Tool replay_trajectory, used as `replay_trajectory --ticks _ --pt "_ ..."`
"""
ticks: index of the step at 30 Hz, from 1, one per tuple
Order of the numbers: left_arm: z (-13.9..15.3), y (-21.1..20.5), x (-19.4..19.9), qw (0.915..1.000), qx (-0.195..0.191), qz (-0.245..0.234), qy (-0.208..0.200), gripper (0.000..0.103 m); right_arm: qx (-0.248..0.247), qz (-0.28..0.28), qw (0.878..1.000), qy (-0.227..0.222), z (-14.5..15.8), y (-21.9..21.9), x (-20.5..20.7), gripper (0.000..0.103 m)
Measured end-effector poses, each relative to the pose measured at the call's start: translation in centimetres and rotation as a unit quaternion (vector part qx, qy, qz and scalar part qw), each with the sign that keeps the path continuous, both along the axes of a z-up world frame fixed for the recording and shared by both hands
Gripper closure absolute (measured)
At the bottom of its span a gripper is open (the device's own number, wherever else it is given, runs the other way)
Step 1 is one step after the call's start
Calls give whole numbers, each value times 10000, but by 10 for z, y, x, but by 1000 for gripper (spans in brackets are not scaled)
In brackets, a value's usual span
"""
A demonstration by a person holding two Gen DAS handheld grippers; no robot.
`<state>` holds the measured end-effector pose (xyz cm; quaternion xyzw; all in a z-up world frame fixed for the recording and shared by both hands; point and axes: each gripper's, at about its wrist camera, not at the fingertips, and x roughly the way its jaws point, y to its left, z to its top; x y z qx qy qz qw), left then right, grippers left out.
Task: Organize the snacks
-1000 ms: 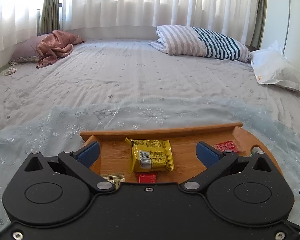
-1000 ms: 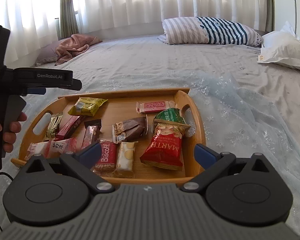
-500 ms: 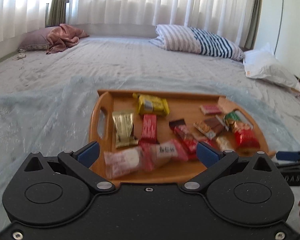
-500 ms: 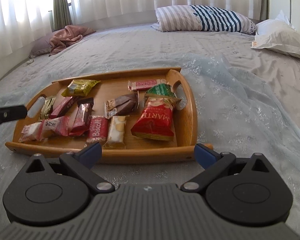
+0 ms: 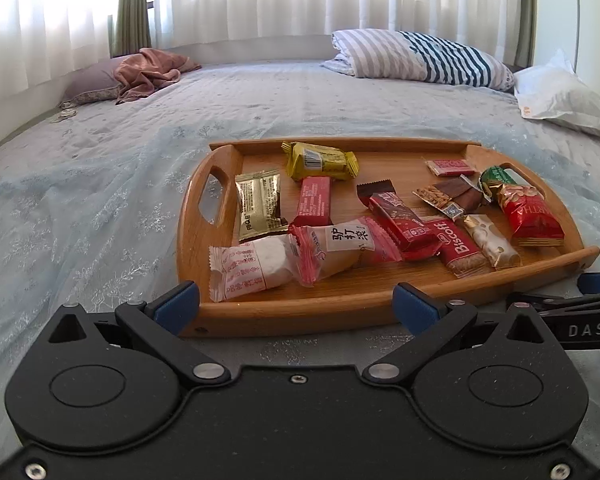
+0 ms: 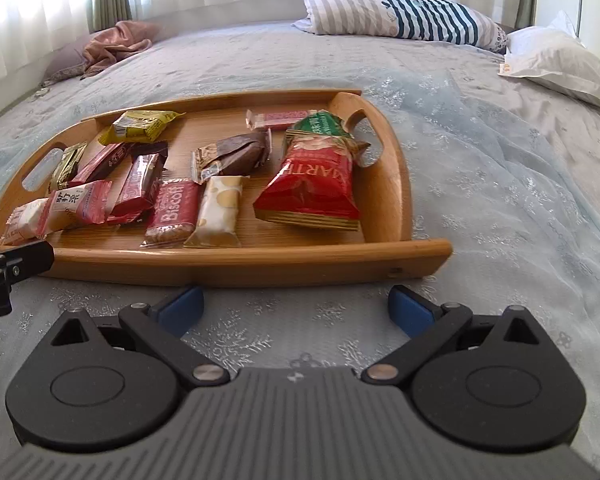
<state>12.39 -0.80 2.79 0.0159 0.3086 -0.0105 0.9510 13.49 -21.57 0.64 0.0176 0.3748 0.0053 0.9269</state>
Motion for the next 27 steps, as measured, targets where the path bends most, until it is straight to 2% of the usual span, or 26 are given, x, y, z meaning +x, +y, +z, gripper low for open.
replay_trajectory --ticks 4,5,8,9,11,13,19,27 --pt "-4 -5 -3 9996 205 173 47 0 -123 122 9998 -51 -2 6 0 0" --pt "-5 -4 -3 9995 98 222 178 0 -115 114 9998 -73 -3 6 0 0" --pt "-14 4 -5 9969 -595 133 497 0 -59 86 9999 -118 -3 5 -2 0" --pt "-17 4 -6 9968 -623 156 485 0 -64 70 9999 -140 -4 5 -3 0" --pt "-21 -2 -6 9984 -314 206 414 0 -109 35 9998 -186 -5 7 -5 0" --pt "-24 -7 -4 9988 -222 178 386 0 -161 7 9996 -229 -6 9 -7 0" --pt "-29 -7 -1 9988 -308 228 290 0 48 -7 9988 -483 -11 3 -13 0" --pt "-30 -9 -1 9991 -264 228 236 0 -19 -5 9988 -480 -11 5 -13 0"
